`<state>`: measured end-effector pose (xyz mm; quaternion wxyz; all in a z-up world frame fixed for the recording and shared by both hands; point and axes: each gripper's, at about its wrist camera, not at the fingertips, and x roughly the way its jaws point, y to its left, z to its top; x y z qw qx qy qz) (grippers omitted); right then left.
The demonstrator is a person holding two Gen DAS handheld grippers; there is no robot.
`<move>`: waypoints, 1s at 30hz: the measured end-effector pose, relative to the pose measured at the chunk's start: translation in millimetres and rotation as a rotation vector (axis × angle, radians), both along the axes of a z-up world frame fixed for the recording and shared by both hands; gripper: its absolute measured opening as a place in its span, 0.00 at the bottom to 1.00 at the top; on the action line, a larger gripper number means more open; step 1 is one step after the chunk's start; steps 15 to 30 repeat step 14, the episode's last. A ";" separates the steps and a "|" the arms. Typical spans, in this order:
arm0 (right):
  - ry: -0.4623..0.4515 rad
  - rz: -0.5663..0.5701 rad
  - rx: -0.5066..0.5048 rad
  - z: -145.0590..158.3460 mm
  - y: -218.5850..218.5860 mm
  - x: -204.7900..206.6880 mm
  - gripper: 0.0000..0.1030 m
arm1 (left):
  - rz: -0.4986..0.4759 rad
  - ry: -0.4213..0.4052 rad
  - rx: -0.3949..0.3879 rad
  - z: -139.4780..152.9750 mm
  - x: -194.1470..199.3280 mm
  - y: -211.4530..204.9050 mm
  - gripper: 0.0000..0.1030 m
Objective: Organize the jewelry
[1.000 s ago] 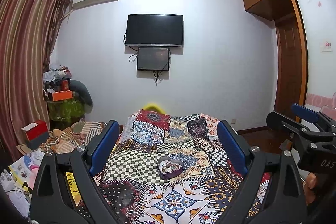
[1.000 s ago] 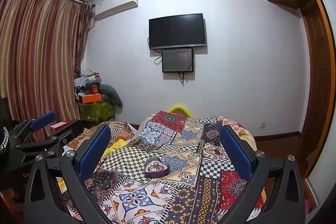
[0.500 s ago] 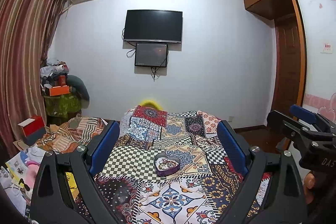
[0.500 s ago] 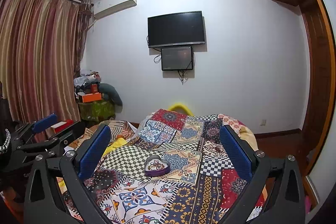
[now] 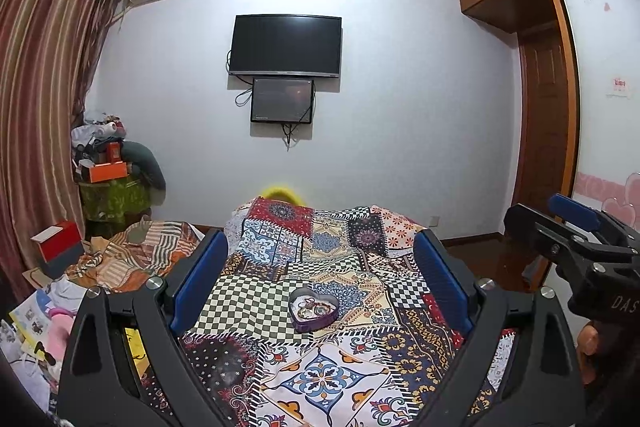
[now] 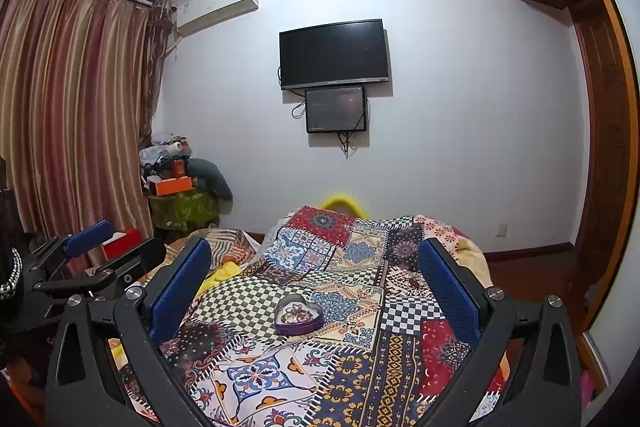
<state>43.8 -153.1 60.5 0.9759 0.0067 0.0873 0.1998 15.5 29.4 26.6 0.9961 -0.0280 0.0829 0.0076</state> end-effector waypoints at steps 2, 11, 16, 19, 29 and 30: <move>0.000 -0.001 -0.001 -0.7 0.4 0.5 1.00 | -0.003 0.000 -0.004 -0.1 0.1 0.1 0.91; 0.010 -0.004 -0.004 -4.0 0.9 3.7 1.00 | -0.020 0.002 -0.002 -3.7 1.6 -0.4 0.91; 0.017 -0.003 -0.005 -5.7 2.0 5.6 1.00 | -0.020 0.008 -0.003 -5.3 4.4 0.4 0.91; 0.017 -0.003 -0.005 -5.7 2.0 5.6 1.00 | -0.020 0.008 -0.003 -5.3 4.4 0.4 0.91; 0.017 -0.003 -0.005 -5.7 2.0 5.6 1.00 | -0.020 0.008 -0.003 -5.3 4.4 0.4 0.91; 0.017 -0.003 -0.005 -5.7 2.0 5.6 1.00 | -0.020 0.008 -0.003 -5.3 4.4 0.4 0.91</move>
